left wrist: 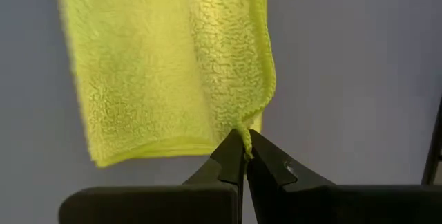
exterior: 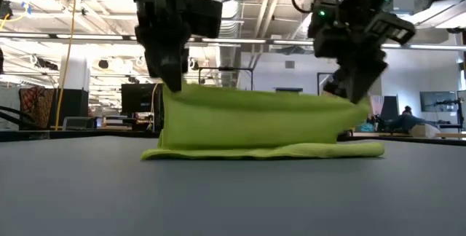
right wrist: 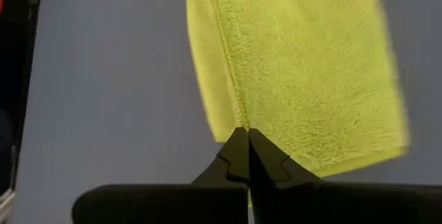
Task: Roll towel into tight, uniform cylinder
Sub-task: Roll the green towel
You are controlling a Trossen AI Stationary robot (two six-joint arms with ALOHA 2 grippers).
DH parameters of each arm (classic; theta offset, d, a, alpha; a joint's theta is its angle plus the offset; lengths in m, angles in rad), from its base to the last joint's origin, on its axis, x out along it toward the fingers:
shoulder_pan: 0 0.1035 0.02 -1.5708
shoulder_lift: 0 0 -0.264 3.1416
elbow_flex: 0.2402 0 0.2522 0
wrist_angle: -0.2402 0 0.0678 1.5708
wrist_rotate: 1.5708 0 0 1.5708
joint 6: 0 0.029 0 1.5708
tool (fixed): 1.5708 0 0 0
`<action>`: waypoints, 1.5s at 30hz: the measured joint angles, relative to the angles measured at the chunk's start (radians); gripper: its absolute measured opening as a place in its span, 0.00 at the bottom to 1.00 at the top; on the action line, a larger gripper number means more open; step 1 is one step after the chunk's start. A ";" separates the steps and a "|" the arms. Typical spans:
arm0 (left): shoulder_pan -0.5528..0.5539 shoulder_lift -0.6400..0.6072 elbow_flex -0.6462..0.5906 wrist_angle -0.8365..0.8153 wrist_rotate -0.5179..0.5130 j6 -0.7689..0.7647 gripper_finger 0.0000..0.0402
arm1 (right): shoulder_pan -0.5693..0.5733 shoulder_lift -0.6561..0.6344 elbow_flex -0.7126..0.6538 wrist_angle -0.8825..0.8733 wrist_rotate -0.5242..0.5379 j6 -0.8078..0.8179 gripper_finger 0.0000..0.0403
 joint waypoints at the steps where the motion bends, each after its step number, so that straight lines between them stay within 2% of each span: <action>1: -0.005 0.023 0.000 0.016 0.012 -0.003 0.00 | 0.015 0.000 -0.026 0.036 -0.002 0.026 0.03; 7: -0.009 0.098 0.000 0.040 0.059 -0.027 0.00 | 0.087 0.001 -0.124 0.171 -0.005 0.149 0.03; 13: -0.009 0.093 0.000 0.026 0.076 -0.020 0.00 | 0.134 0.001 -0.129 0.193 -0.004 0.184 0.03; 22: 0.017 0.069 0.000 -0.057 0.062 -0.007 0.00 | 0.139 0.001 -0.130 0.292 0.003 0.236 0.04; 26: 0.030 0.001 0.000 -0.117 -0.023 0.025 0.00 | 0.146 0.001 -0.130 0.306 0.006 0.239 0.04; 29: 0.060 -0.065 0.000 -0.137 -0.134 0.051 0.00 | 0.141 0.001 -0.130 0.335 0.017 0.246 0.04; 32: 0.093 -0.116 0.000 -0.136 -0.251 0.114 0.00 | 0.116 0.001 -0.120 0.362 0.074 0.260 0.04; 36: 0.147 -0.134 0.000 -0.155 -0.339 0.210 0.00 | 0.061 0.001 -0.076 0.357 0.150 0.208 0.04; 41: 0.212 -0.134 0.000 -0.155 -0.307 0.253 0.00 | -0.023 0.001 0.027 0.257 0.169 0.134 0.04; 45: 0.174 -0.134 0.000 -0.150 -0.171 0.198 0.00 | 0.006 0.000 0.046 0.143 0.150 0.125 0.04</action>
